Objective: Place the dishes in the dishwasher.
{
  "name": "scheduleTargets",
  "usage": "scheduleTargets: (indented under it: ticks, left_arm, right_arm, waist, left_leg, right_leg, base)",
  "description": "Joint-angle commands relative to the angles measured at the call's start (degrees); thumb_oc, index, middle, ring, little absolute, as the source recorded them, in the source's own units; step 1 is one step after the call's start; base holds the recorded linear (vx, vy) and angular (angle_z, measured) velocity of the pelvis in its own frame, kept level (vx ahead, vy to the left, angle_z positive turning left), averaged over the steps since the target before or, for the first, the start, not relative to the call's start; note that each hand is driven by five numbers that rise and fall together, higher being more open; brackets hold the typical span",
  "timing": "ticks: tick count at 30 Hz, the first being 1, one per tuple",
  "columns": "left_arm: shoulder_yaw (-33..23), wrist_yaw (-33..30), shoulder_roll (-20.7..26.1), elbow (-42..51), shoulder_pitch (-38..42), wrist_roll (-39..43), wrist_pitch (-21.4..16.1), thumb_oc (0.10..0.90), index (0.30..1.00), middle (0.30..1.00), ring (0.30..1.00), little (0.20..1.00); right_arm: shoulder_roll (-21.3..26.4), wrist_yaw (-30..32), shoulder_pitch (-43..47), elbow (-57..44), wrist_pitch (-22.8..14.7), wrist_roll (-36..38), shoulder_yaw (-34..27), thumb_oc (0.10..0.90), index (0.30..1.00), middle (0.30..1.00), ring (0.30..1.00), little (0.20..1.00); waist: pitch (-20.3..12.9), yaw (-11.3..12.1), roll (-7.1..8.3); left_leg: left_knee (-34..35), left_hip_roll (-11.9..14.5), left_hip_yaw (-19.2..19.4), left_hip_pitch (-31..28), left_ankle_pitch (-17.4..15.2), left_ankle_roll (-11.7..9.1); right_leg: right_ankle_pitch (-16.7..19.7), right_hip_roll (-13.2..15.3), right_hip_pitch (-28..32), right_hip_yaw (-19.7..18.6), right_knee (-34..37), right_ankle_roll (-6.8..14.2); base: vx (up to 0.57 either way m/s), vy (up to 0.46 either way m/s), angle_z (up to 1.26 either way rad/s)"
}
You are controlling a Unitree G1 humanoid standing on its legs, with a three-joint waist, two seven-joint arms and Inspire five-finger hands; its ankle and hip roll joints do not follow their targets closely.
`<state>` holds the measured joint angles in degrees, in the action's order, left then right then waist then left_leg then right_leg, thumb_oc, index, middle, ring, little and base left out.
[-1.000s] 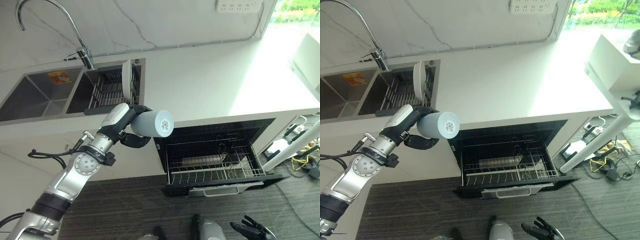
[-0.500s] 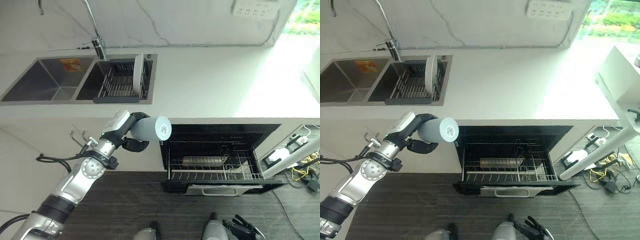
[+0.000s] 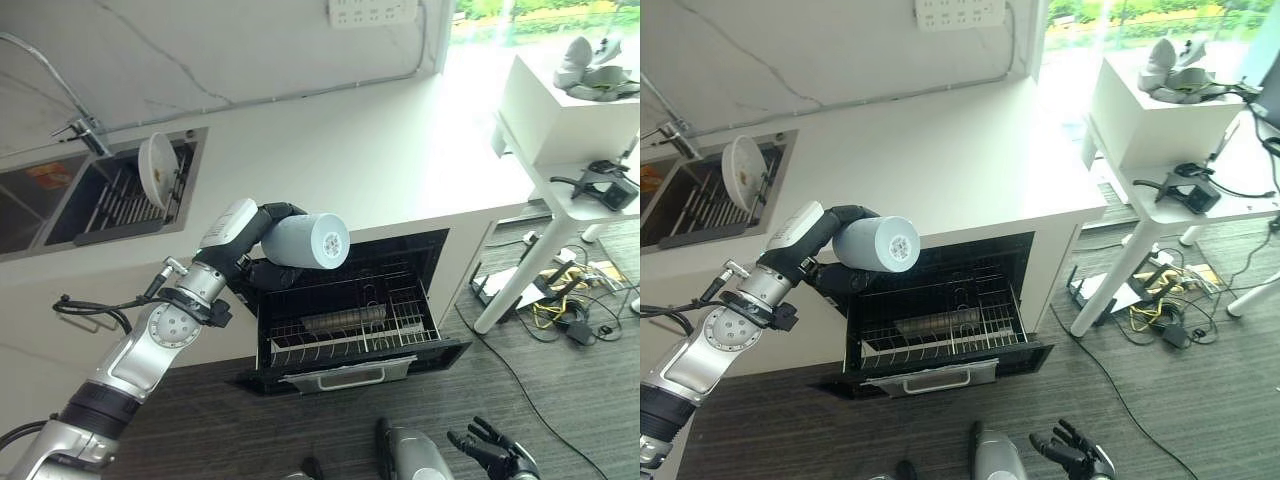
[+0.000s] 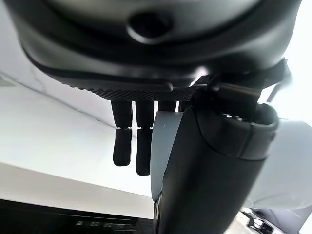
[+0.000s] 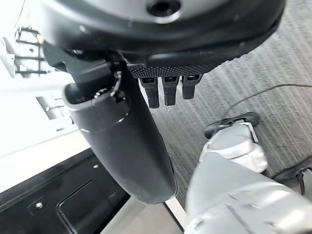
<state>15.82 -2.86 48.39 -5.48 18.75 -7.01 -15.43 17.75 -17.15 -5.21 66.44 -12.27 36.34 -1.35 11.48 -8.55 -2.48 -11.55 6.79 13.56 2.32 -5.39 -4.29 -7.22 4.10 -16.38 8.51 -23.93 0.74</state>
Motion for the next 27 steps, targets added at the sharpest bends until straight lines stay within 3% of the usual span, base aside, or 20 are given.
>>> scheduleTargets:
  ticks: [1, 8, 11, 16, 21, 27]
  left_arm:
    - [-5.3, -3.93, 0.88, 0.77, 4.67, 4.44, -2.38, 0.4, 0.3, 0.3, 0.3, 0.3]
    - [-5.42, -0.87, -1.97, -0.21, 4.85, 11.99, -1.47, 0.4, 0.3, 0.3, 0.3, 0.3]
    - [-6.56, -0.08, -8.8, -2.14, 2.14, 19.59, -1.3, 0.4, 0.3, 0.3, 0.3, 0.3]
    - [-8.18, -1.22, -17.05, -3.25, -2.64, 25.42, -1.29, 0.4, 0.3, 0.3, 0.3, 0.3]
    - [-10.6, -3.96, -24.78, -2.57, -7.53, 27.69, -1.0, 0.4, 0.3, 0.3, 0.3, 0.3]
    - [-11.57, -8.4, -28.06, -0.71, -9.09, 28.12, 0.35, 0.4, 0.3, 0.3, 0.3, 0.3]
  right_arm:
    - [1.57, -2.28, -0.79, -4.7, -4.0, 3.42, -0.33, 0.8, 0.9, 0.9, 0.9, 0.9]
    - [0.01, 0.67, -5.1, -20.45, -7.46, 5.05, -2.66, 0.8, 0.9, 0.9, 0.9, 0.9]
    - [-1.13, 2.89, -8.27, -32.94, -11.21, 2.71, -6.26, 0.8, 0.9, 0.9, 0.9, 0.9]
    - [-0.29, 6.98, -11.1, -48.98, -15.8, 1.3, -10.84, 0.8, 0.9, 0.9, 0.9, 0.9]
    - [1.88, 9.16, -12.51, -65.67, -17.44, -0.06, -16.38, 0.8, 0.9, 0.9, 0.9, 0.9]
    - [4.46, 11.55, -11.81, -75.6, -17.17, -7.2, -16.77, 0.8, 0.9, 0.9, 0.9, 0.9]
  waist:
    - [-5.23, -0.01, -0.03]
    - [-5.56, -3.29, 1.23]
    - [-5.73, -5.54, 2.41]
    - [-6.11, -7.68, 3.46]
    - [-5.59, -9.58, 3.65]
    - [-5.5, -10.08, 3.53]
  left_leg:
    - [-5.64, -1.15, -3.68, 2.24, -6.43, 1.35]
    - [-5.64, -1.29, 0.13, 1.62, -8.68, 2.79]
    - [-5.64, -1.32, 2.62, 0.06, -9.75, 3.67]
    - [-5.64, -1.11, 5.58, -1.97, -10.24, 4.23]
    - [-5.64, -1.13, 8.89, -4.72, -10.52, 4.6]
    - [-5.64, -1.19, 10.07, -5.34, -11.08, 4.57]
  right_leg:
    - [-0.83, 4.25, 8.44, -5.62, 6.74, 8.43]
    - [1.61, 6.35, 6.34, -5.43, 6.74, 10.69]
    - [2.89, 6.97, 5.12, -6.34, 6.74, 11.89]
    - [3.62, 6.4, 3.99, -8.11, 6.74, 12.06]
    - [4.61, 6.04, 3.28, -9.62, 6.74, 11.7]
    - [4.9, 5.79, 2.58, -9.98, 6.74, 11.47]
  base:
    - [0.03, 0.078, -0.23]
    - [-0.06, 0.059, -0.38]
    - [-0.04, 0.003, -0.34]
    - [-0.01, -0.013, -0.45]
    - [0.02, 0.034, -0.69]
    - [-0.03, 0.043, -0.5]
